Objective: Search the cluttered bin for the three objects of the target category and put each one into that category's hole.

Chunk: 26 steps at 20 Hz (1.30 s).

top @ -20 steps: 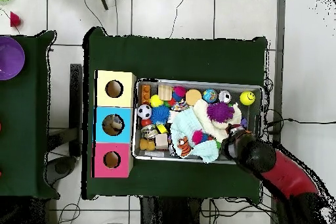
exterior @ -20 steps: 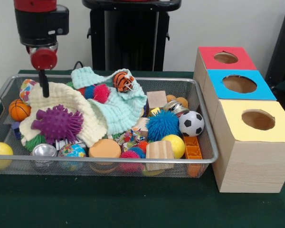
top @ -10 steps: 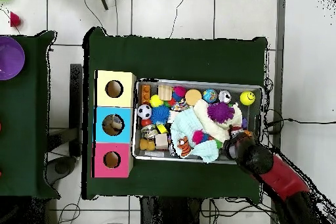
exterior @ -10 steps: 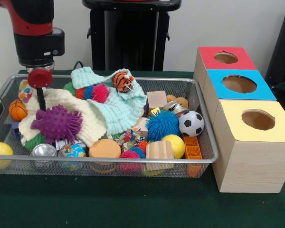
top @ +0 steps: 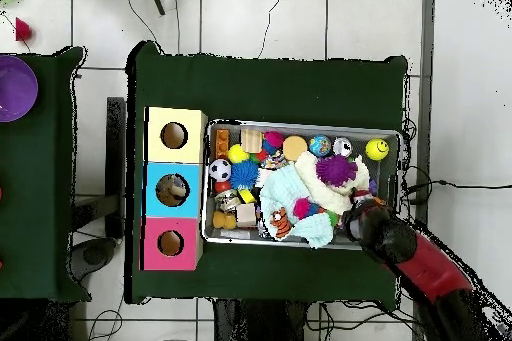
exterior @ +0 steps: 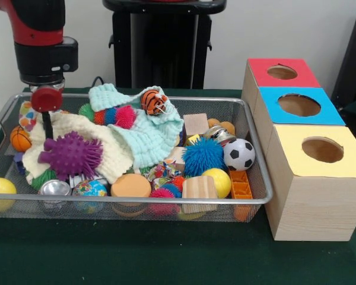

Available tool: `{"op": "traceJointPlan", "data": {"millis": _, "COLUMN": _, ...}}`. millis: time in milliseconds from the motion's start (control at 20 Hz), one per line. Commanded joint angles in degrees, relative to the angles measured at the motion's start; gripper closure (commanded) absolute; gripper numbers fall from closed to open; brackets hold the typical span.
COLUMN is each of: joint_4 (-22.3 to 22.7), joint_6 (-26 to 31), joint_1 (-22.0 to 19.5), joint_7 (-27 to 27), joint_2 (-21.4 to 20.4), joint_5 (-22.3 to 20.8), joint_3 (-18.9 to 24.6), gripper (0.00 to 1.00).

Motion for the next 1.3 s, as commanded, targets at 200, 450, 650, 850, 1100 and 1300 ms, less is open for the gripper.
{"op": "traceJointPlan", "data": {"millis": 200, "joint_4": -3.98, "joint_6": 3.02, "joint_1": 4.47, "joint_7": -0.89, "joint_2": 4.79, "joint_5": -3.94, "joint_3": -0.2, "gripper": 1.0}}
{"op": "traceJointPlan", "data": {"millis": 450, "joint_4": -2.47, "joint_6": 10.64, "joint_1": 5.19, "joint_7": -0.41, "joint_2": -0.61, "joint_5": -1.52, "joint_3": -0.43, "gripper": 1.0}}
{"op": "traceJointPlan", "data": {"millis": 650, "joint_4": -1.89, "joint_6": 14.64, "joint_1": 5.91, "joint_7": -1.1, "joint_2": -4.65, "joint_5": -1.32, "joint_3": -0.85, "gripper": 1.0}}
{"op": "traceJointPlan", "data": {"millis": 850, "joint_4": -1.37, "joint_6": 19.58, "joint_1": 6.99, "joint_7": -1.09, "joint_2": -9.16, "joint_5": -0.75, "joint_3": -1.25, "gripper": 1.0}}
{"op": "traceJointPlan", "data": {"millis": 1100, "joint_4": -1.45, "joint_6": 24.01, "joint_1": 7.92, "joint_7": -0.57, "joint_2": -13.33, "joint_5": -0.36, "joint_3": -1.51, "gripper": 1.0}}
{"op": "traceJointPlan", "data": {"millis": 1300, "joint_4": -2.4, "joint_6": 27.52, "joint_1": 7.77, "joint_7": -1.07, "joint_2": -15.64, "joint_5": -0.4, "joint_3": -1.13, "gripper": 1.0}}
